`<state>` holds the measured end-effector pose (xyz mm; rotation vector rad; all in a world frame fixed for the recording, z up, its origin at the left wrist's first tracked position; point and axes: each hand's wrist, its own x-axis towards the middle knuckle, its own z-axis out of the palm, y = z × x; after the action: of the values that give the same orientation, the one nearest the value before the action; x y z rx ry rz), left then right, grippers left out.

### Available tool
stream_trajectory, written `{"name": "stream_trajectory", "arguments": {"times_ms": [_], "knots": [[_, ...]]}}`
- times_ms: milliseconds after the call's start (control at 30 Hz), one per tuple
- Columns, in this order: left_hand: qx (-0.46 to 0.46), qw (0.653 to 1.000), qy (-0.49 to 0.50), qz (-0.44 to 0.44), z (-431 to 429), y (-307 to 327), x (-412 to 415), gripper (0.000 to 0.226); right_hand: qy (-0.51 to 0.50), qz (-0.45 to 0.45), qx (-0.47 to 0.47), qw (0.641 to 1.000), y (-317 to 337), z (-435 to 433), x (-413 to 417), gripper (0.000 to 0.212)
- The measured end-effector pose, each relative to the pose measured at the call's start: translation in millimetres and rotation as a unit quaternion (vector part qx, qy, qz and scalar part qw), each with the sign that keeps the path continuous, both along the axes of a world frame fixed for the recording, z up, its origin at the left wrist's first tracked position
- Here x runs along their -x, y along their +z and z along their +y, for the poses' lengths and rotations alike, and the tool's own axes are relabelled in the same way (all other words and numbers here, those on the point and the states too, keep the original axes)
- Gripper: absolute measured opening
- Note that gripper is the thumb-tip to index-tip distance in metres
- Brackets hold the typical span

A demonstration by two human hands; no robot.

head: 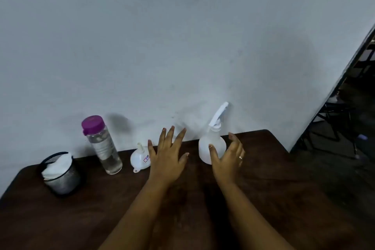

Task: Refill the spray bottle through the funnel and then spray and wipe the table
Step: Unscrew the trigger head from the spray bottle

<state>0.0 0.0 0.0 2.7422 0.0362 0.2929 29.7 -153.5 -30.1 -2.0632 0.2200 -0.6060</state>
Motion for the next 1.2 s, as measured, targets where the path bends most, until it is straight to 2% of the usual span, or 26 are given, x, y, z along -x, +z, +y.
{"name": "stream_trajectory", "arguments": {"times_ms": [100,167,367,467,633,767,833,1000,1133,1200], "knots": [[-0.032,0.999,-0.005,0.020,-4,-21,-9,0.064,0.012,0.052,-0.016,0.998,-14,-4,-20,0.074],[-0.021,1.000,-0.012,0.020,-7,-35,-12,0.063,0.034,0.079,-0.002,0.996,-20,-5,-33,0.072],[0.003,1.000,-0.020,-0.006,-16,-54,-12,0.060,0.093,0.056,-0.062,0.992,-11,-3,-59,0.029],[0.050,0.998,-0.027,-0.035,-19,-62,1,0.060,0.112,0.026,-0.067,0.991,-7,-1,-45,0.026],[0.138,0.986,-0.045,-0.086,-21,-63,41,0.065,0.165,-0.015,-0.065,0.984,1,0,10,0.026],[0.187,0.975,-0.054,-0.106,-29,-59,95,0.087,0.200,-0.033,-0.047,0.978,3,-4,77,0.025],[0.234,0.963,-0.061,-0.119,-35,-63,129,0.083,0.219,-0.045,-0.062,0.973,1,-9,110,0.026],[0.270,0.950,-0.089,-0.132,-48,-69,213,0.080,0.256,-0.060,-0.074,0.962,-1,-14,187,0.032],[0.299,0.943,-0.072,-0.127,-53,-67,252,0.083,0.268,-0.068,-0.088,0.957,-8,-4,225,0.033],[0.303,0.942,-0.065,-0.127,-53,-66,258,0.075,0.275,-0.070,-0.097,0.954,-13,2,236,0.034]]}}
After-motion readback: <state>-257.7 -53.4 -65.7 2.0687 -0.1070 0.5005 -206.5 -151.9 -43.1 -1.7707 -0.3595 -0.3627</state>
